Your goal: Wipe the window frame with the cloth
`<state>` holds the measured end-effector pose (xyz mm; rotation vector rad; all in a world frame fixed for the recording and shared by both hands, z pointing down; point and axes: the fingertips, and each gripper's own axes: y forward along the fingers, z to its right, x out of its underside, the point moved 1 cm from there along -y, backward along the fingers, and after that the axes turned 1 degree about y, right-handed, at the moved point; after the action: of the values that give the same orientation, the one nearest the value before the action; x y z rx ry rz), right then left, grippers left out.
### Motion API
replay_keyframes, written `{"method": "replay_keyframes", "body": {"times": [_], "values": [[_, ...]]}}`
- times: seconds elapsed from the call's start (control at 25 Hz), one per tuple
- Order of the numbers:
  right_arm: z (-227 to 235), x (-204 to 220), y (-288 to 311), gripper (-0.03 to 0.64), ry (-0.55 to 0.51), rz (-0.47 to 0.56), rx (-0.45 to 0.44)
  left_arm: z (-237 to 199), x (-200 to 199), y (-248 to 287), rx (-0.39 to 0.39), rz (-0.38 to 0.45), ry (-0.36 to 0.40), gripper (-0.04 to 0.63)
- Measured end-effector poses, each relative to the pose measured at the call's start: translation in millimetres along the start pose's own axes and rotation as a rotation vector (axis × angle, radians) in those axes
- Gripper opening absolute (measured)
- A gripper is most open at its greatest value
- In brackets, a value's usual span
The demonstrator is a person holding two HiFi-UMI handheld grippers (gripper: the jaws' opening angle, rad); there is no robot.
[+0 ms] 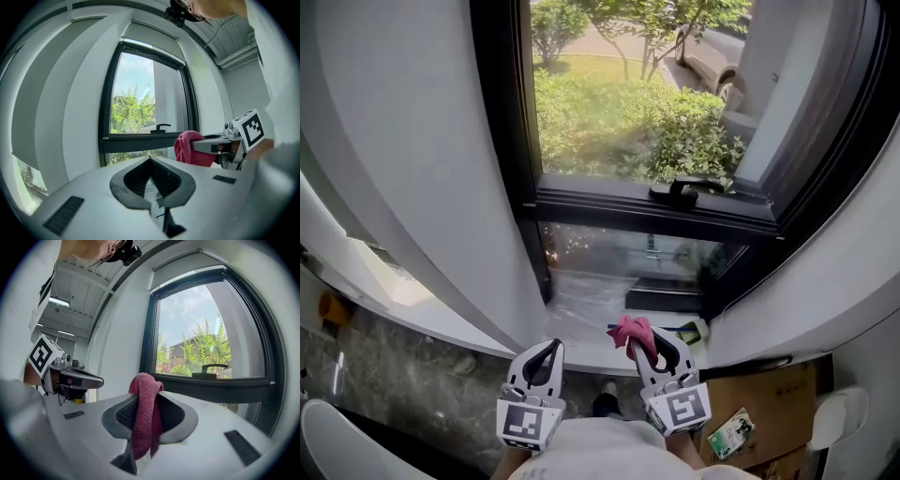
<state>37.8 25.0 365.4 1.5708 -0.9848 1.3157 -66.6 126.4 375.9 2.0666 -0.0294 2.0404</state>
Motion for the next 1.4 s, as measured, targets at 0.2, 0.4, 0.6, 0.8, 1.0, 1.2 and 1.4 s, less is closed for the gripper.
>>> {"method": "replay_keyframes", "body": {"times": [0.2,0.4,0.6,0.8,1.0,1.2,1.4], "values": [[39.4,-9.2,19.2,0.089,-0.012,0.01,-0.026,0.8,-11.2,36.8,-0.05,0.004,0.011,0.009],[72.3,-15.1,26.7,0.089,-0.017,0.022,-0.045,12.8,-24.5,74.9,-0.064,0.029,0.017,0.009],[92.5,-11.1,25.5,0.089,-0.003,0.109,-0.085,30.1,-25.8,100.9,-0.064,0.046,0.033,0.009],[106.2,-7.9,23.3,0.089,0.022,0.115,-0.078,40.5,-28.5,113.8,-0.054,0.033,0.051,0.009],[114.0,-5.3,19.8,0.089,0.027,0.107,-0.064,44.4,-38.1,121.2,-0.048,0.054,0.07,0.009],[116.6,-10.3,26.3,0.089,0.031,0.08,-0.042,43.7,-45.3,126.1,-0.021,0.079,0.082,0.009],[109.4,-23.6,48.3,0.089,0.018,0.111,-0.063,24.7,-52.2,129.4,-0.013,0.096,0.091,0.009]]}}
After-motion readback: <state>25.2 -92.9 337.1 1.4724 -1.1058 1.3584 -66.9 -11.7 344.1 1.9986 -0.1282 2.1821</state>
